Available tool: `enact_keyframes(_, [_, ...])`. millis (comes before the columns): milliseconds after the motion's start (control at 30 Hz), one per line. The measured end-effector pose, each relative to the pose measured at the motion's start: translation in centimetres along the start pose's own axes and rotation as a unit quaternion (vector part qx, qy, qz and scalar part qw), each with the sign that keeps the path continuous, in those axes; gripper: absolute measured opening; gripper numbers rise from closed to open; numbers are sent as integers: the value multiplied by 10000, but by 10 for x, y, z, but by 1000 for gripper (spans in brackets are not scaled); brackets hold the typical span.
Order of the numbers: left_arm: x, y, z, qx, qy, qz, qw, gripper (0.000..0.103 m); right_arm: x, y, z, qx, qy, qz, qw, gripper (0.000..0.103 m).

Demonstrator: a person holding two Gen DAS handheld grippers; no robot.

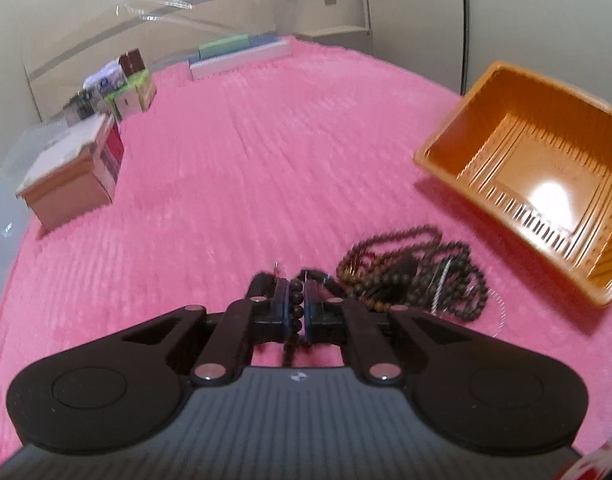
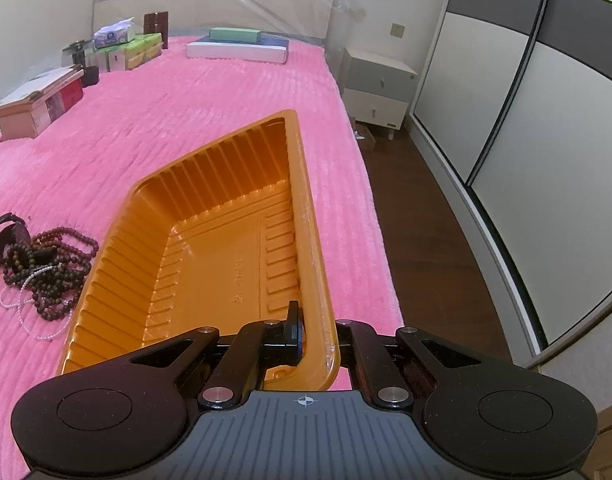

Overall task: Organize jewelry
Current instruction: 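Carry the bead bracelet over the tray and open the left tool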

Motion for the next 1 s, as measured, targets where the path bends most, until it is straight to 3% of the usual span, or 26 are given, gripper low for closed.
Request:
enact_keyframes(267, [-30,45,-36,213,419,634,9969,6,-6,-8,6,-206,23,181,9996,4])
enact_keyframes(500, [-15,116,-64,483,552,1486,9862,6,-9,-16,13,-322,9,340,9989,4])
enact_keyframes(733, [22,167,-82,592,399,2120,9747,6,-12,-21,14,-181,-33,372,9991,4])
enact_keyframes(1000, [53,194,-73,689,54,2349,9696,7,-11,-21,15,-79,-78,312,9995,4])
Point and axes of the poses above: each gripper's, at about its wrist camera, not at the fingertips, and x roughly the way its jaws point, y to its right, z to its underside, the point moved 5 cm from there along x, roughly the way its jaws point, and after that the axes turned 11 degrees about z, right-handed, at the moved point
